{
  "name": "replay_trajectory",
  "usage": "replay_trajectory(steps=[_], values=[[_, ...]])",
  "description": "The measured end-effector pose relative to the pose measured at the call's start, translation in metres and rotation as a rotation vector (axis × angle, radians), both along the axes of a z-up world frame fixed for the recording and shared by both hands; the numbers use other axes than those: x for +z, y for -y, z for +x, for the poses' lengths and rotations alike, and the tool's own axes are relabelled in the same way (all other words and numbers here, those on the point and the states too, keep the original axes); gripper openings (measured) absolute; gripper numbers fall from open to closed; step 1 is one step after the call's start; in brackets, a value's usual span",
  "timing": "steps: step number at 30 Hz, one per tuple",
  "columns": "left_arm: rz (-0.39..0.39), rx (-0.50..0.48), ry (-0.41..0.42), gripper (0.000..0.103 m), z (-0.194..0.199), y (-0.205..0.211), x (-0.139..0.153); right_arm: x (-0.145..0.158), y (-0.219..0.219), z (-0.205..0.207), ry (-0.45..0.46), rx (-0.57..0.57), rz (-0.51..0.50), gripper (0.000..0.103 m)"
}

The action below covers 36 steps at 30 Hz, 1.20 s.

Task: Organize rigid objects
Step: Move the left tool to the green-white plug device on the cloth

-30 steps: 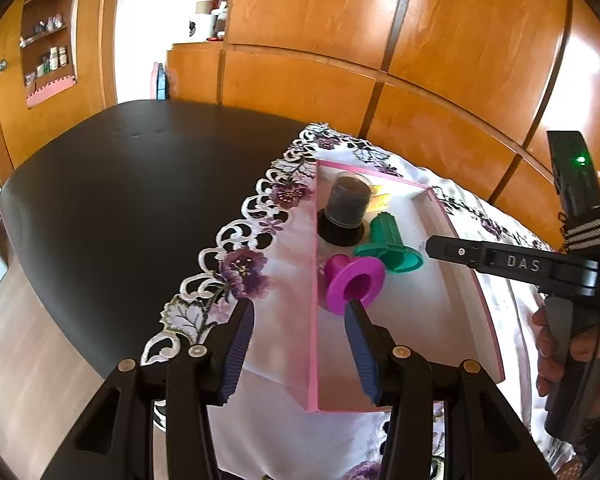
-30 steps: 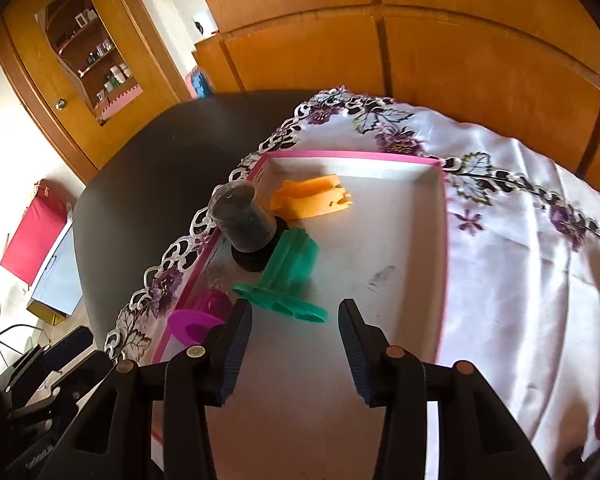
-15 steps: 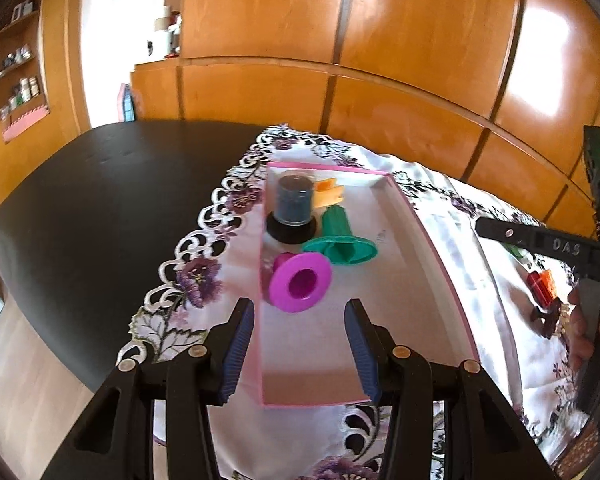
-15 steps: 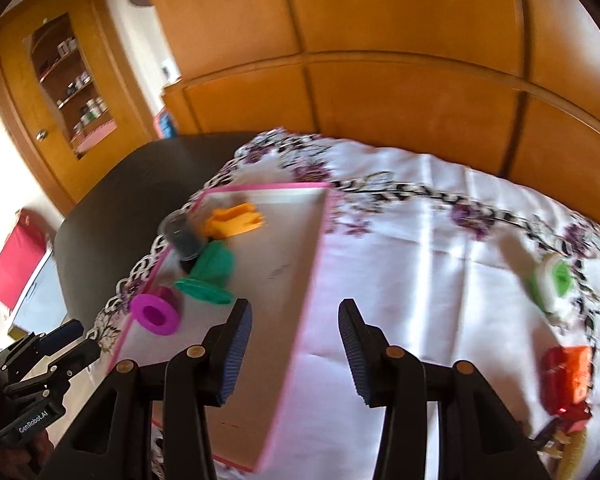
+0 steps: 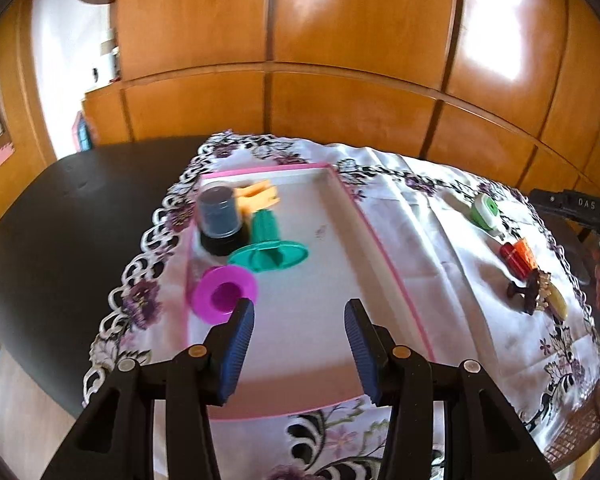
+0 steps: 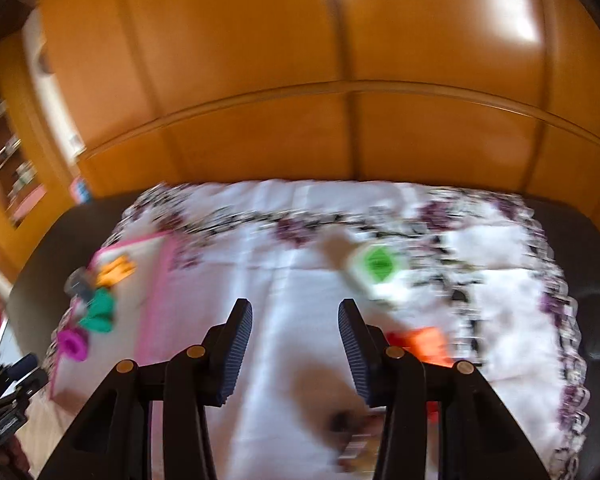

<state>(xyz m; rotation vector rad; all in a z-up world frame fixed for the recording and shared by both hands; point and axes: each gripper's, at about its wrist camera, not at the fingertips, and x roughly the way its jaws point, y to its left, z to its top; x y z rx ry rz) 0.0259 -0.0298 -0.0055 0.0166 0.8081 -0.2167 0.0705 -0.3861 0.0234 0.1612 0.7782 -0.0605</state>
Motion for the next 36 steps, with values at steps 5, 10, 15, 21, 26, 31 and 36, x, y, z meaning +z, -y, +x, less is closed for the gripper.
replay_trajectory(steps=[5, 10, 15, 21, 26, 31, 36], values=[[0.020, -0.053, -0.018, 0.051, 0.010, 0.026, -0.001, -0.011, 0.071, -0.015, 0.045, -0.228, 0.027, 0.045], [0.038, -0.110, -0.044, 0.052, 0.021, 0.058, -0.006, -0.025, 0.119, -0.023, 0.038, -0.407, 0.151, 0.045], [0.045, -0.165, -0.074, 0.052, 0.033, 0.090, -0.012, -0.030, 0.133, -0.026, 0.029, -0.419, 0.226, 0.045], [0.030, -0.214, -0.154, 0.056, 0.053, 0.126, -0.025, -0.035, 0.132, -0.026, 0.005, -0.423, 0.264, 0.045], [0.007, -0.252, -0.170, 0.056, 0.070, 0.154, -0.026, -0.037, 0.136, -0.029, 0.004, -0.433, 0.294, 0.045], [-0.032, -0.332, -0.181, 0.073, 0.089, 0.199, -0.020, -0.037, 0.138, -0.029, 0.009, -0.433, 0.320, 0.045], [-0.156, -0.347, -0.283, 0.078, 0.120, 0.245, -0.024, -0.039, 0.139, -0.029, 0.004, -0.433, 0.349, 0.045]])
